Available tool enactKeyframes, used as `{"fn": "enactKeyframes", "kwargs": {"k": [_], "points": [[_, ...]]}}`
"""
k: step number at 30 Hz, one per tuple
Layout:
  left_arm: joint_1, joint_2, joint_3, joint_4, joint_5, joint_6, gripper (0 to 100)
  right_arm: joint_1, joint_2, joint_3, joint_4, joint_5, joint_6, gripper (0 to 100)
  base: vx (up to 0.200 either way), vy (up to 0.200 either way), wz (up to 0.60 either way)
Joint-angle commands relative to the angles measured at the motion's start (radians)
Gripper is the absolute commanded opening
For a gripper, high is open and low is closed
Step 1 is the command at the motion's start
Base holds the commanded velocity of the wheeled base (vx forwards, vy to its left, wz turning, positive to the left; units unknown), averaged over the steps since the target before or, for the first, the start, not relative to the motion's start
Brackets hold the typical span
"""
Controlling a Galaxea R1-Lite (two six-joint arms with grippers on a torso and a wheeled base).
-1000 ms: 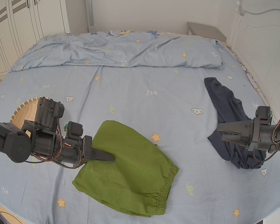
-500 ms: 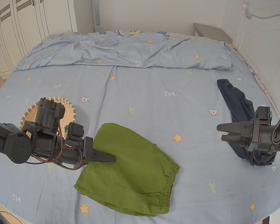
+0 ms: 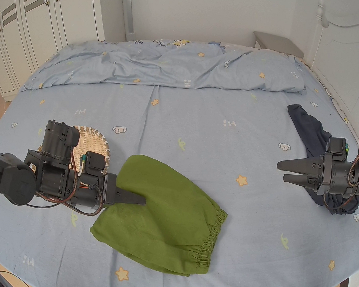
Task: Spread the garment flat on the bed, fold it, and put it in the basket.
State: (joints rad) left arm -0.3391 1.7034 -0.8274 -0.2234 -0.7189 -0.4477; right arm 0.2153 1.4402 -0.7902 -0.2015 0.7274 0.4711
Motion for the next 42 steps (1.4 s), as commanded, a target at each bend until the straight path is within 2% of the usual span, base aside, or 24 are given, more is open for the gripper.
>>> {"fn": "enactKeyframes", "kwargs": {"k": [1,4,5,6,7,8,9,10,12,13,14,15,17,20,26,30,35,42], "points": [[0.011,-0.030,-0.110,0.093,0.003,0.076,0,0.010,0.000,0.005,0.001,-0.006,-0.002,100,0.000,0.000,0.00],[0.023,-0.030,-0.213,0.216,0.003,0.164,0,0.015,-0.001,0.008,0.001,-0.010,-0.002,100,0.000,0.000,0.00],[0.023,-0.030,-0.213,0.216,0.003,0.164,0,0.015,-0.001,0.008,0.001,-0.010,-0.002,100,0.000,0.000,0.00],[0.028,-0.034,-0.303,0.365,0.006,0.265,0,0.016,-0.011,0.014,0.001,-0.010,-0.003,100,0.000,0.000,0.00],[0.035,-0.034,-0.351,0.457,0.016,0.333,0,0.016,-0.015,0.016,0.001,-0.010,-0.003,100,0.000,0.000,0.00],[0.035,-0.034,-0.351,0.457,0.016,0.333,0,0.016,-0.017,0.016,0.001,-0.010,-0.003,100,0.000,0.000,0.00],[0.057,-0.036,-0.398,0.565,0.064,0.445,0,0.016,-0.018,0.016,0.001,-0.010,-0.003,100,0.000,0.000,0.00],[0.065,-0.038,-0.409,0.607,0.101,0.507,0,0.016,-0.018,0.014,-0.001,-0.010,-0.003,100,0.000,0.000,0.00],[0.066,-0.041,-0.406,0.633,0.181,0.567,0,0.016,-0.018,0.014,-0.003,-0.010,-0.003,100,0.000,0.000,0.00],[0.068,-0.050,-0.401,0.630,0.213,0.567,0,0.016,-0.018,0.014,-0.003,-0.010,-0.005,100,0.000,0.000,0.00],[0.068,-0.050,-0.401,0.630,0.213,0.567,0,0.016,-0.018,0.014,-0.003,-0.010,-0.005,100,0.000,0.000,0.00],[0.075,-0.068,-0.394,0.616,0.259,0.575,0,0.018,-0.017,0.016,-0.003,-0.010,-0.008,100,0.000,0.000,0.00],[0.089,-0.079,-0.389,0.590,0.276,0.577,0,0.018,-0.017,0.019,-0.004,-0.011,-0.012,100,0.000,0.000,0.00],[0.103,-0.096,-0.383,0.562,0.269,0.573,0,0.018,-0.018,0.020,-0.004,-0.011,-0.012,100,0.000,0.000,0.00],[0.109,-0.140,-0.368,0.377,0.277,0.570,0,0.030,-0.021,0.022,-0.006,-0.013,-0.012,100,0.000,0.000,0.00],[0.117,-0.166,-0.346,0.303,0.279,0.572,0,0.030,-0.030,0.020,-0.006,-0.022,-0.012,100,0.000,0.000,0.00],[0.190,-0.203,-0.320,0.210,0.274,0.561,0,0.032,-0.030,0.020,-0.006,-0.023,-0.012,100,0.000,0.000,0.00],[0.250,-0.232,-0.315,0.141,0.265,0.481,0,0.030,-0.032,0.020,-0.006,-0.023,-0.012,100,0.000,0.000,0.00]]}}
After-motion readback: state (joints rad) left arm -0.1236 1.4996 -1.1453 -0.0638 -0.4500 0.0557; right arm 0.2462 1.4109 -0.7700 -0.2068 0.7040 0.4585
